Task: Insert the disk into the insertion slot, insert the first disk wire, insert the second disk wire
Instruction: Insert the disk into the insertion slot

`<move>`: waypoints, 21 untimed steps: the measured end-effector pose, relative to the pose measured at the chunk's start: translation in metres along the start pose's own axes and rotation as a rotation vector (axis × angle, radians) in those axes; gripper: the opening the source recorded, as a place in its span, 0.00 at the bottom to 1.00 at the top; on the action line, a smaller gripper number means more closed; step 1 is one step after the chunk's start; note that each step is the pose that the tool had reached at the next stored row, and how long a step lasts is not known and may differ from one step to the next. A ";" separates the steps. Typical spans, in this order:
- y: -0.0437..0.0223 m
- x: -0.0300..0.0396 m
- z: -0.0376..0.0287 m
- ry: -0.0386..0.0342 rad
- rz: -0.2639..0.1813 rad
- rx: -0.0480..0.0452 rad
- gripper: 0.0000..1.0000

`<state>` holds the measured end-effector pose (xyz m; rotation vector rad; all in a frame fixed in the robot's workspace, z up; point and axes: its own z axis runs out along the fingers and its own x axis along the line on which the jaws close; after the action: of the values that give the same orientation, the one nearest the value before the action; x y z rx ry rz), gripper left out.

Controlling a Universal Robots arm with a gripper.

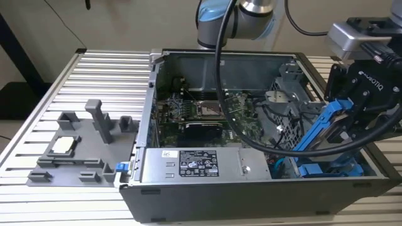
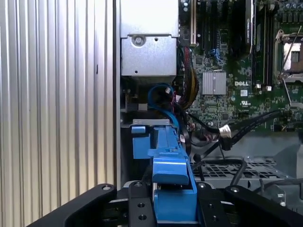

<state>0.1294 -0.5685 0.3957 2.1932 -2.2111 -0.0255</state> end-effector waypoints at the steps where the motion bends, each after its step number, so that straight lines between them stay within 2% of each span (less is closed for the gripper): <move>1: -0.0001 -0.0005 0.0018 0.0001 0.000 -0.0001 0.33; 14: -0.0008 -0.0036 0.0250 0.0002 0.001 -0.0002 0.33; 21: -0.0008 -0.0037 0.0262 -0.0002 0.001 -0.0002 0.34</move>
<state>0.1295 -0.5650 0.3694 2.1921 -2.2123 -0.0259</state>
